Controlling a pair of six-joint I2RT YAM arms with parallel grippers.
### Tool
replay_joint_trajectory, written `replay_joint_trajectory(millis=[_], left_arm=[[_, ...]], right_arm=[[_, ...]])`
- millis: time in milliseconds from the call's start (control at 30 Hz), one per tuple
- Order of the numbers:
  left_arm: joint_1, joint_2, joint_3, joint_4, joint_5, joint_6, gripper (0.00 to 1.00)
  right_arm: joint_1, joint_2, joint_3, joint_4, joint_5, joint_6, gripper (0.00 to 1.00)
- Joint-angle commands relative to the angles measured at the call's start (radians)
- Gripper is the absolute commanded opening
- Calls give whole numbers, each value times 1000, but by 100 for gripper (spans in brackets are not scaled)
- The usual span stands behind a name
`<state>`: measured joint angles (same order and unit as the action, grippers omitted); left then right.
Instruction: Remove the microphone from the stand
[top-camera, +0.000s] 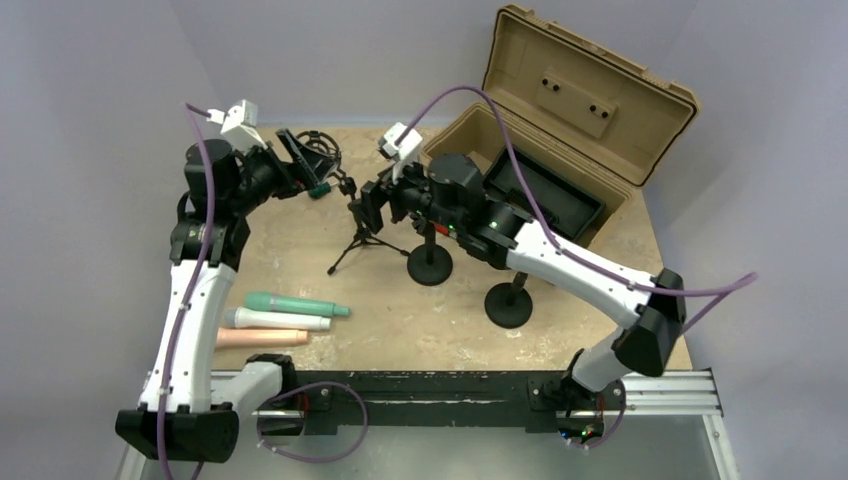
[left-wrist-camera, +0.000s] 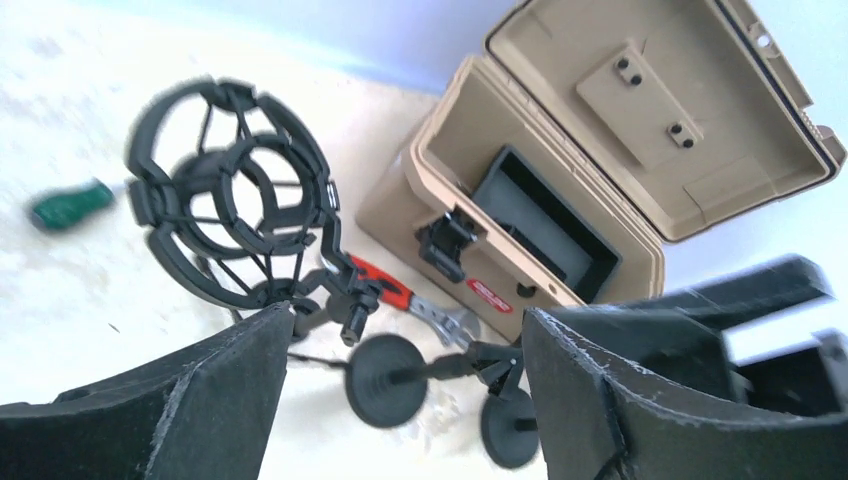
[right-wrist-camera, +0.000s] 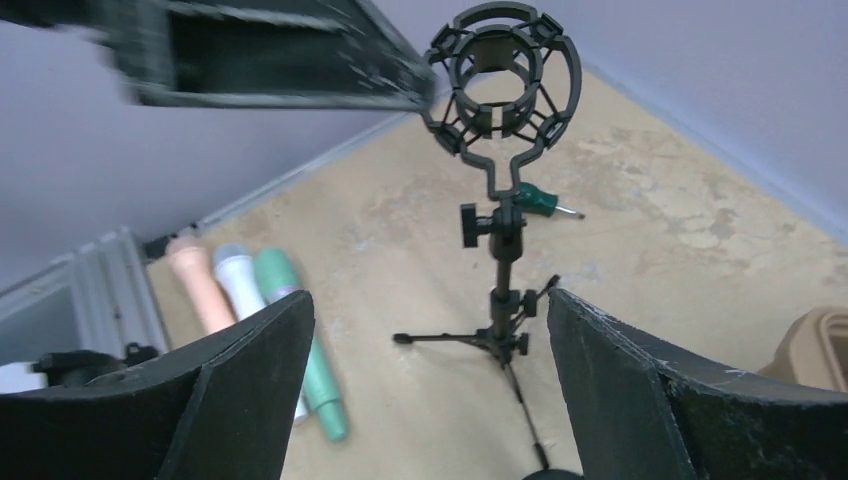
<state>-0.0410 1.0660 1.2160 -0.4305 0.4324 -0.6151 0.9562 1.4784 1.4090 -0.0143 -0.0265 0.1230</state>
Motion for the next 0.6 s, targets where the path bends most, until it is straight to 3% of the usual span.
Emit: replay_joint_trajectory(millis=[0, 300, 567], left_arm=[[-4, -68, 53, -31, -124, 126, 83], [24, -101, -30, 20, -36, 116, 83], [38, -160, -62, 7, -88, 131, 83]], right_arm=[[-8, 128, 135, -99, -13, -203, 85], [-17, 318, 227, -92, -45, -494, 79], [-62, 396, 225, 34, -137, -504, 74]])
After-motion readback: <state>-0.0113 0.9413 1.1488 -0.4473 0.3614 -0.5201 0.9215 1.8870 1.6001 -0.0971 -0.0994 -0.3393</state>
